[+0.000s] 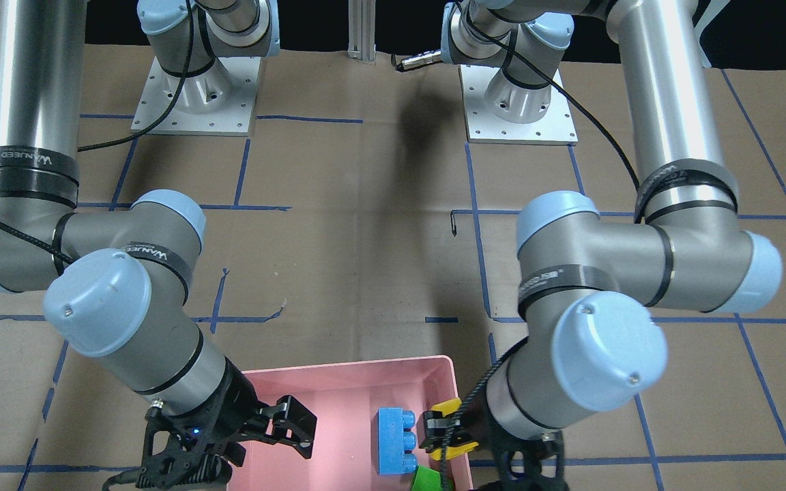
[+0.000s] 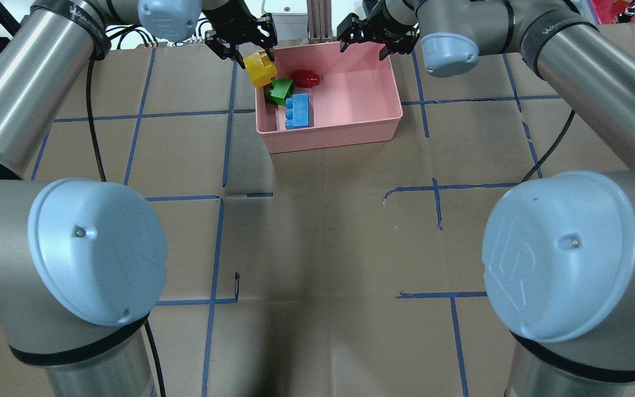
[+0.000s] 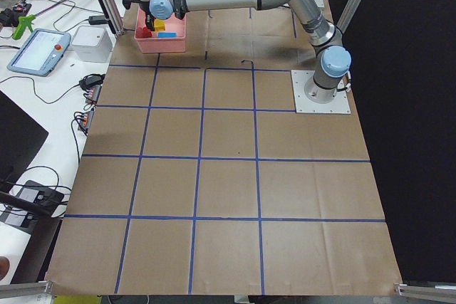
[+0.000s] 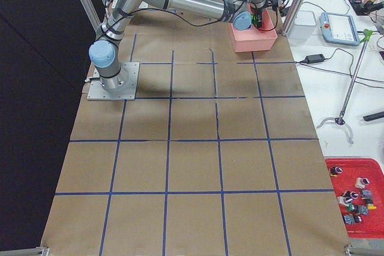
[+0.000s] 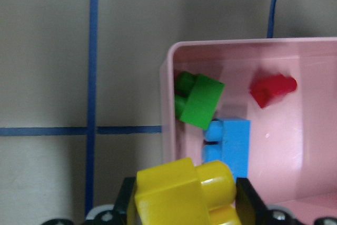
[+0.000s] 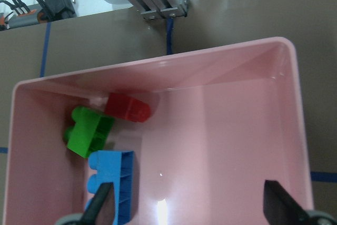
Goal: Put all blocks into box
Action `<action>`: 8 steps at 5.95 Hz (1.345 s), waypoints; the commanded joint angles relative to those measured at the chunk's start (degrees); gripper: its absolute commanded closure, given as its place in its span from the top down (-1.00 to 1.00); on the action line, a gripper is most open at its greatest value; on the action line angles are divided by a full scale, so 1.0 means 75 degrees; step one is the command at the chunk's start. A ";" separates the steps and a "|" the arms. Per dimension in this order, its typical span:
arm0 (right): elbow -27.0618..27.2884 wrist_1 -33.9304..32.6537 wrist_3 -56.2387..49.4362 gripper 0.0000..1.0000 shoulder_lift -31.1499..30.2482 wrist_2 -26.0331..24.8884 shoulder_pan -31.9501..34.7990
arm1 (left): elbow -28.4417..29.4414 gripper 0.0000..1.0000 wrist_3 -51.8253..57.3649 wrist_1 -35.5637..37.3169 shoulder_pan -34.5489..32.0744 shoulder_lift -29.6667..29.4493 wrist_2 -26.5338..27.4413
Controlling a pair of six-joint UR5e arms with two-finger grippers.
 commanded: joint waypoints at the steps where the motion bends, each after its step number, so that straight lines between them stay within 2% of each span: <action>1: 0.0045 0.0797 -0.1710 1.00 -0.0295 -0.0076 -0.0705 | 0.0116 -0.63 -0.1159 0.0817 -0.0688 -0.0574 0.0033; 2: 0.0056 0.1067 -0.2128 1.00 -0.0529 -0.0505 -0.0988 | 0.0116 0.76 -0.1198 0.1030 -0.0796 -0.0681 0.0451; 3: 0.0057 0.1255 -0.2422 1.00 -0.0659 -0.1925 -0.1107 | 0.0104 0.97 -0.1175 0.0963 -0.0774 -0.0543 0.0478; 4: 0.0080 0.1686 -0.2622 1.00 -0.0869 -0.2763 -0.1131 | -0.0012 0.97 -0.0955 0.0672 -0.0692 -0.0298 0.0525; 5: 0.0312 0.2352 -0.2554 1.00 -0.1567 -0.2748 -0.1108 | -0.0118 0.97 0.0243 -0.0108 -0.0123 0.0262 0.0908; 6: 0.0987 0.2683 -0.2519 1.00 -0.2467 -0.2701 -0.1096 | -0.0467 0.97 0.1473 -0.0696 0.0556 0.0871 0.0935; 7: 0.2073 0.2686 -0.2530 1.00 -0.3497 -0.2678 -0.1061 | -0.1143 0.97 0.2297 -0.0969 0.1085 0.1550 0.0947; 8: 0.2942 0.2733 -0.2507 1.00 -0.4424 -0.2701 -0.0864 | -0.2078 0.97 0.2746 -0.1041 0.1403 0.2438 0.1307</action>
